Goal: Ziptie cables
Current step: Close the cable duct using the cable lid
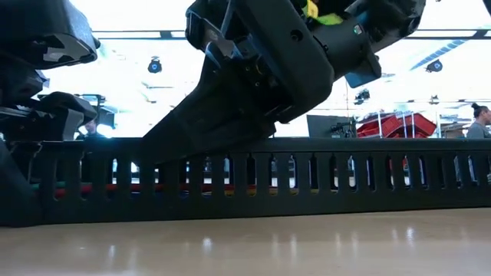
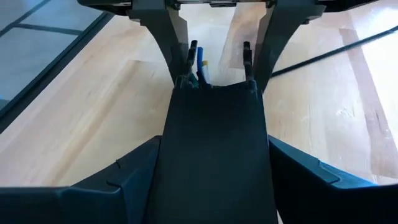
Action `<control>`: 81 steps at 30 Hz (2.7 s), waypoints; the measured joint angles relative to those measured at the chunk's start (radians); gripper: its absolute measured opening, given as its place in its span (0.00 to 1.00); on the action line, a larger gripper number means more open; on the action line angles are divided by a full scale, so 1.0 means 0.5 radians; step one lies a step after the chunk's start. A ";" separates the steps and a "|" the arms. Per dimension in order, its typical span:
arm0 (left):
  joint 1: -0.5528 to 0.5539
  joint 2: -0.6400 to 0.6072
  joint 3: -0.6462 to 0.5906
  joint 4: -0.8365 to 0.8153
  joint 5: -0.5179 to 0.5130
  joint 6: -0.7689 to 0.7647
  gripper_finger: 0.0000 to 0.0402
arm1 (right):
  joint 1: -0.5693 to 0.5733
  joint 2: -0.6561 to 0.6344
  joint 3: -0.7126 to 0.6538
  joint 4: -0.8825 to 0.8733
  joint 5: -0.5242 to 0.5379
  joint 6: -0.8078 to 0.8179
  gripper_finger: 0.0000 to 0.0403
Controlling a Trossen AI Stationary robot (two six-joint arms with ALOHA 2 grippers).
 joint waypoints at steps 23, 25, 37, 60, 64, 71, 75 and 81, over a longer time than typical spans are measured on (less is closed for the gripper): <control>0.007 -0.018 0.003 0.005 -0.041 0.015 0.53 | 0.014 -0.009 0.017 -0.117 -0.045 0.045 0.58; 0.007 -0.018 -0.002 0.052 -0.076 0.044 0.53 | 0.018 -0.007 0.012 -0.077 0.007 0.050 0.59; 0.052 -0.009 -0.005 0.289 -0.179 0.240 0.53 | 0.019 0.006 0.047 0.015 0.115 0.032 0.58; 0.124 -0.017 0.008 0.271 -0.045 0.272 0.52 | 0.010 0.000 0.069 -0.200 0.165 0.062 0.56; 0.124 -0.017 0.007 0.266 -0.030 0.257 0.52 | 0.010 -0.003 0.074 -0.253 0.164 0.068 0.58; 0.119 -0.017 -0.010 0.250 -0.019 0.214 0.52 | 0.010 -0.003 0.095 -0.260 0.157 0.109 0.56; 0.114 -0.004 -0.014 0.260 -0.003 0.200 0.52 | 0.010 0.001 0.131 -0.272 0.092 0.174 0.55; 0.112 0.002 -0.018 0.272 0.015 0.196 0.52 | 0.010 0.002 0.178 -0.345 0.076 0.247 0.58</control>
